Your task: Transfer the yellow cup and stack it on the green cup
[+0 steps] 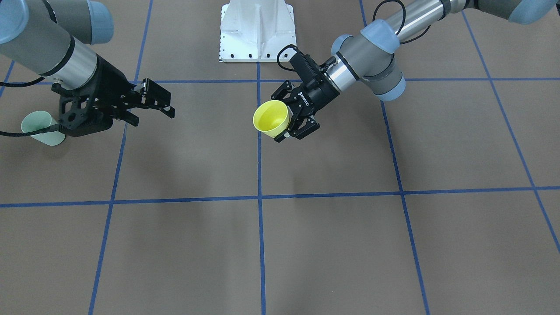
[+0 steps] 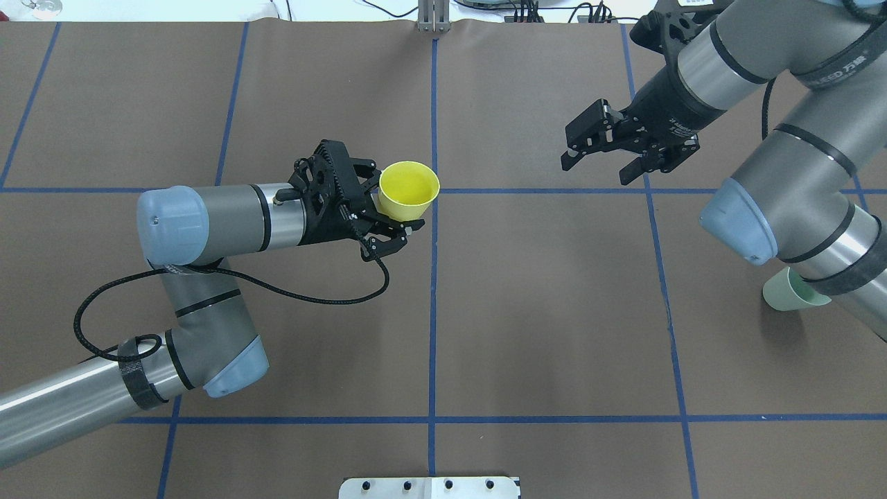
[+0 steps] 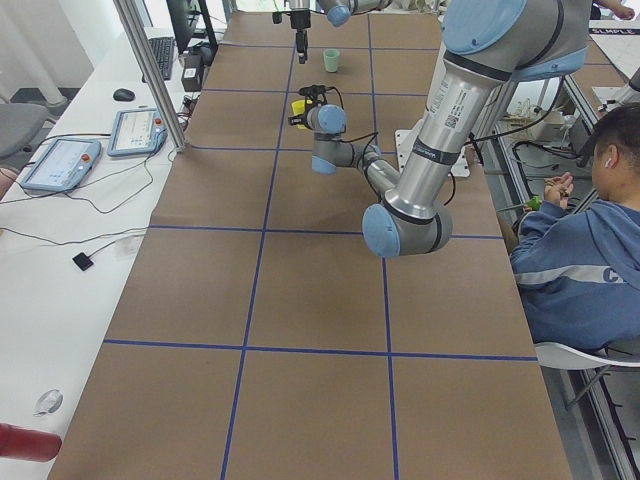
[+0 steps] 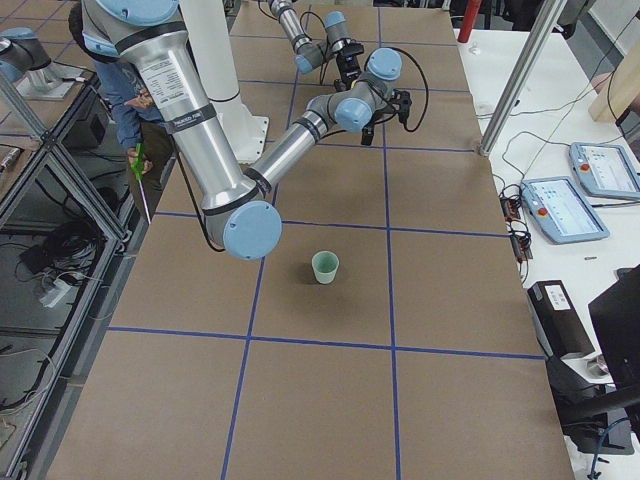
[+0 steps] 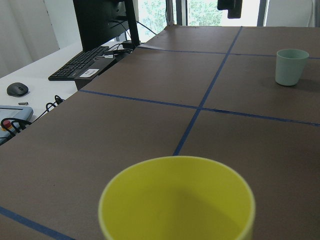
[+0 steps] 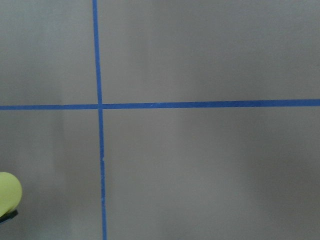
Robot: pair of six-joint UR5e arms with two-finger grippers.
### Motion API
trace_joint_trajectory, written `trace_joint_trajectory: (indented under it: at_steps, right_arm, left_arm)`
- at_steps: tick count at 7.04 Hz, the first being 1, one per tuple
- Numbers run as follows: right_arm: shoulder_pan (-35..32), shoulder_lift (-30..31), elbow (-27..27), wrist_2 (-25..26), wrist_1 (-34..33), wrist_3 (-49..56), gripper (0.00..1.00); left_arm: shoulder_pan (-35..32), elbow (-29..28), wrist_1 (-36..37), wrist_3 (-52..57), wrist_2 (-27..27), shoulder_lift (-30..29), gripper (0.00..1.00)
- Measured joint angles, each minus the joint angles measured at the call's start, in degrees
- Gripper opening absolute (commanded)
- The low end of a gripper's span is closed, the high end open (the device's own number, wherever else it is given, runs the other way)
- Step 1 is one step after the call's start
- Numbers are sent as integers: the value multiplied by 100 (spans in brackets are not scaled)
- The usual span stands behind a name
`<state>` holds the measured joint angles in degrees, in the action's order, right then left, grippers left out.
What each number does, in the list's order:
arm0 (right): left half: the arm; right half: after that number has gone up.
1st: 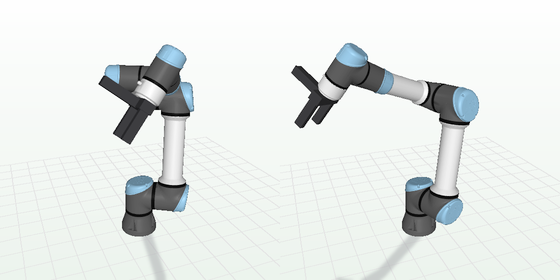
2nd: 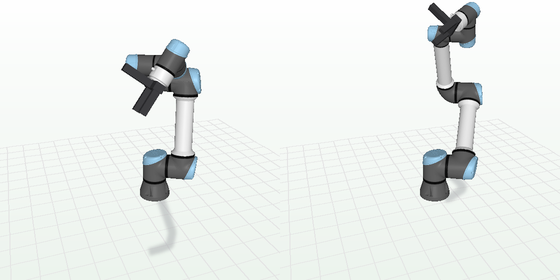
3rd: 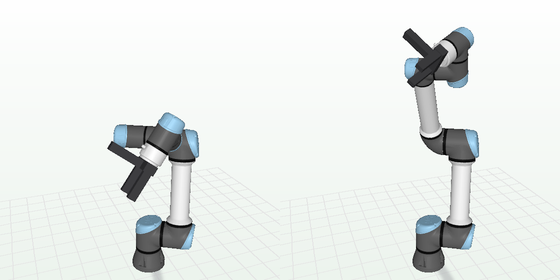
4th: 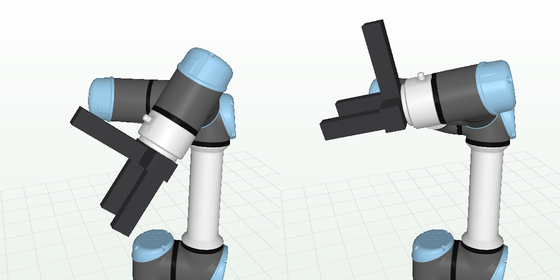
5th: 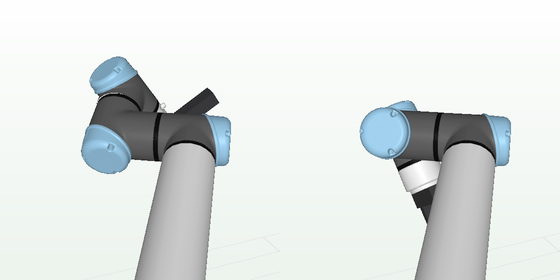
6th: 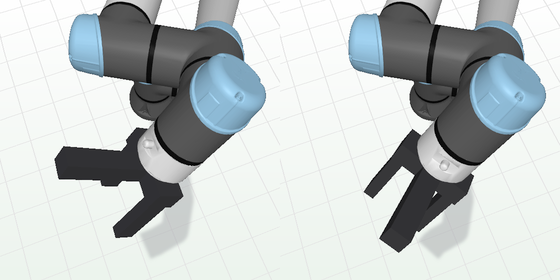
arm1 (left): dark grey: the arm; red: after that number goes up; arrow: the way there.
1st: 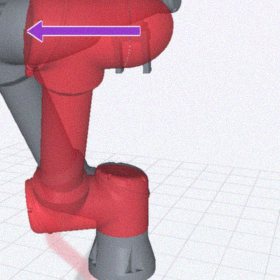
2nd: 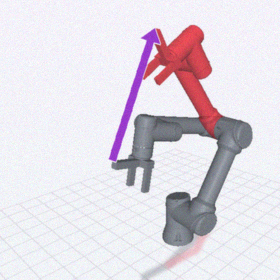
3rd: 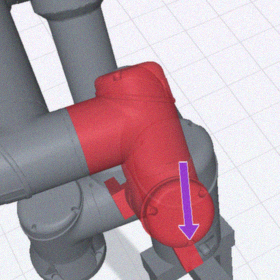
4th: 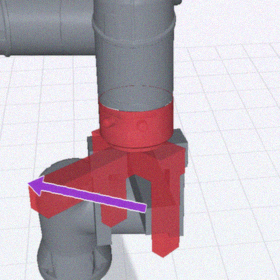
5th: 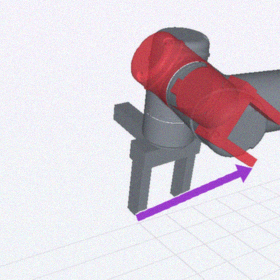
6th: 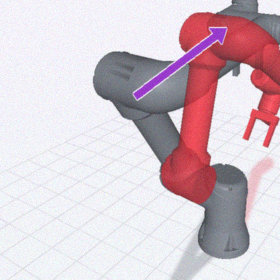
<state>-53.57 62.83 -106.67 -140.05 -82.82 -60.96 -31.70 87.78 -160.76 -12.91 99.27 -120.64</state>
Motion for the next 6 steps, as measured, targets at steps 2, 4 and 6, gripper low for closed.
trace_joint_trajectory:
  at_steps: [2, 4, 6]
  right_arm:
    - [211, -179, 6, 18, 2, -71, 100]
    - [441, -303, 72, 35, 268, -107, 100]
    - [823, -418, 181, 401, 845, -111, 100]
  left_arm:
    - [87, 38, -88, -265, 4, 7, 0]
    - [286, 84, -112, -348, 5, 12, 0]
    - [506, 106, -113, -356, 5, 19, 0]
